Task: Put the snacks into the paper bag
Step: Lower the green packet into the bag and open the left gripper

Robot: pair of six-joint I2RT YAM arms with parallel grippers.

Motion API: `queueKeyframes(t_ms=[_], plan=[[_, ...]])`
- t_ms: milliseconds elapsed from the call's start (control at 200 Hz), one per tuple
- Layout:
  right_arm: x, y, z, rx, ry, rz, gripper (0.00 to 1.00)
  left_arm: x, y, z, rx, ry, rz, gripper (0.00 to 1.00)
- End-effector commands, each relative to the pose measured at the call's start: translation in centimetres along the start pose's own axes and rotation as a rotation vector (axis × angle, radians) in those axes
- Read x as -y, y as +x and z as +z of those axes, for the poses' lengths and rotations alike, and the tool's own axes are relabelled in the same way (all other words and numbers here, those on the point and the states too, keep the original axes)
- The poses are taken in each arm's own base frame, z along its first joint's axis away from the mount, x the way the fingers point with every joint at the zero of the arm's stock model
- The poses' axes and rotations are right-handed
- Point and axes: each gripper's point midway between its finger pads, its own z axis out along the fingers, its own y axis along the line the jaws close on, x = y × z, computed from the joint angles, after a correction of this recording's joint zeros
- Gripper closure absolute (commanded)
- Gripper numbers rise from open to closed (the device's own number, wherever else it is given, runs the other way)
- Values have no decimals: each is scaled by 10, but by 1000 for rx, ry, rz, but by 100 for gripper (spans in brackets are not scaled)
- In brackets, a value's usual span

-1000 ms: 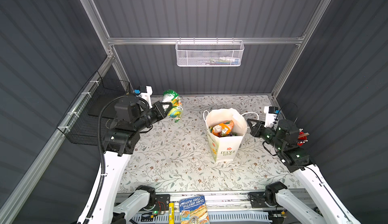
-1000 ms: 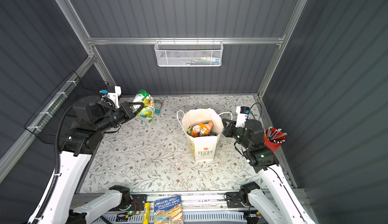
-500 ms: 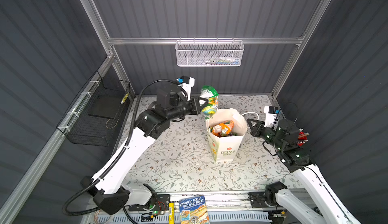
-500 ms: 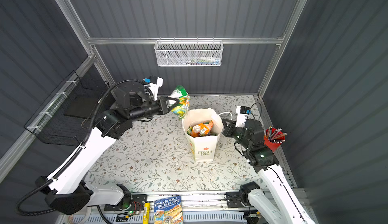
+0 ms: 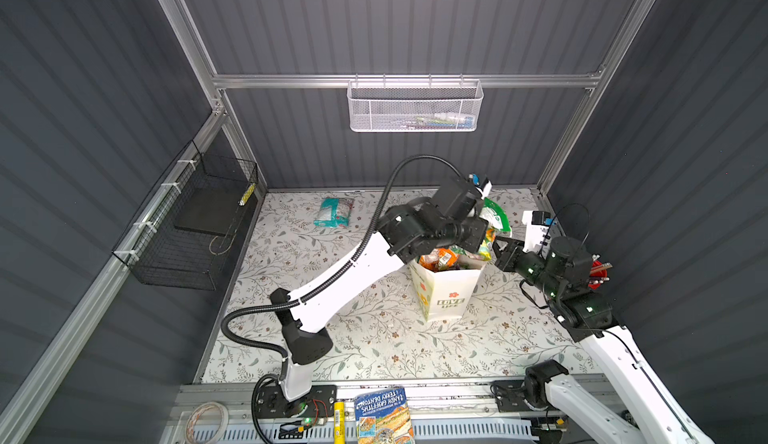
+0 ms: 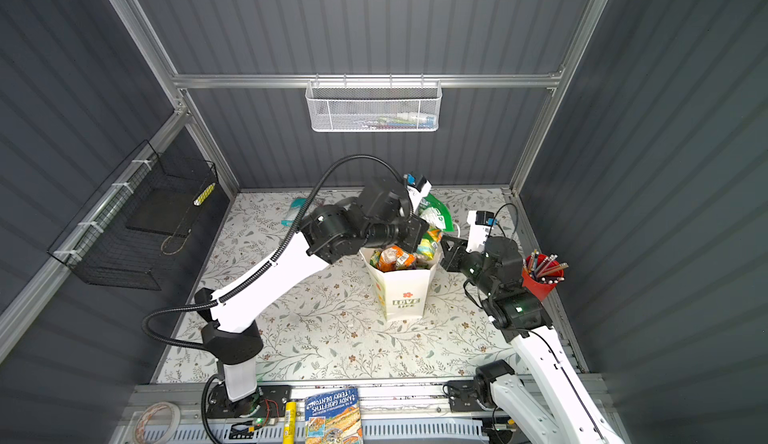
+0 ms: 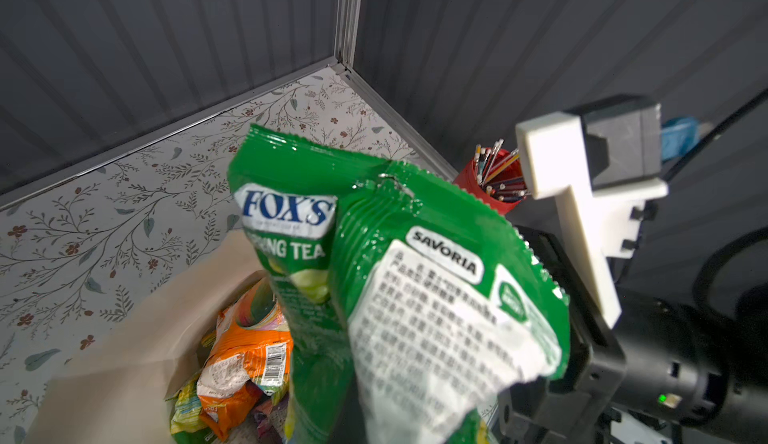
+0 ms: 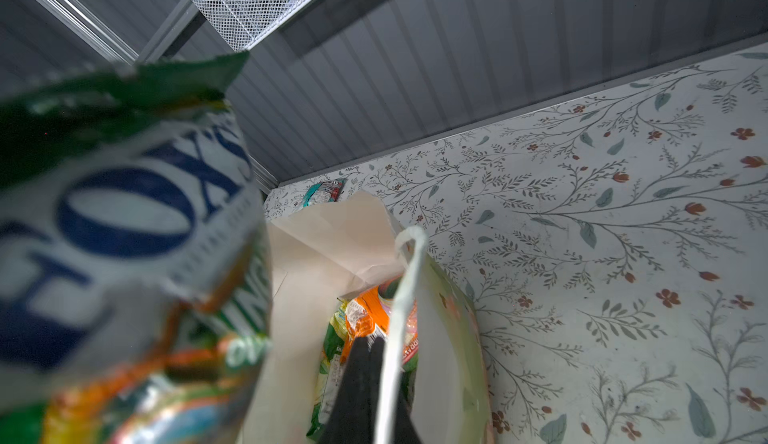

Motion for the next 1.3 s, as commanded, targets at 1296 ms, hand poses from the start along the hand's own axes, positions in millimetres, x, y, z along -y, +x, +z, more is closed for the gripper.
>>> queueKeyframes(t_ms=[1296], plan=[[-1, -3, -3, 16, -1, -15, 100, -88, 124, 93, -478, -355, 418, 84]])
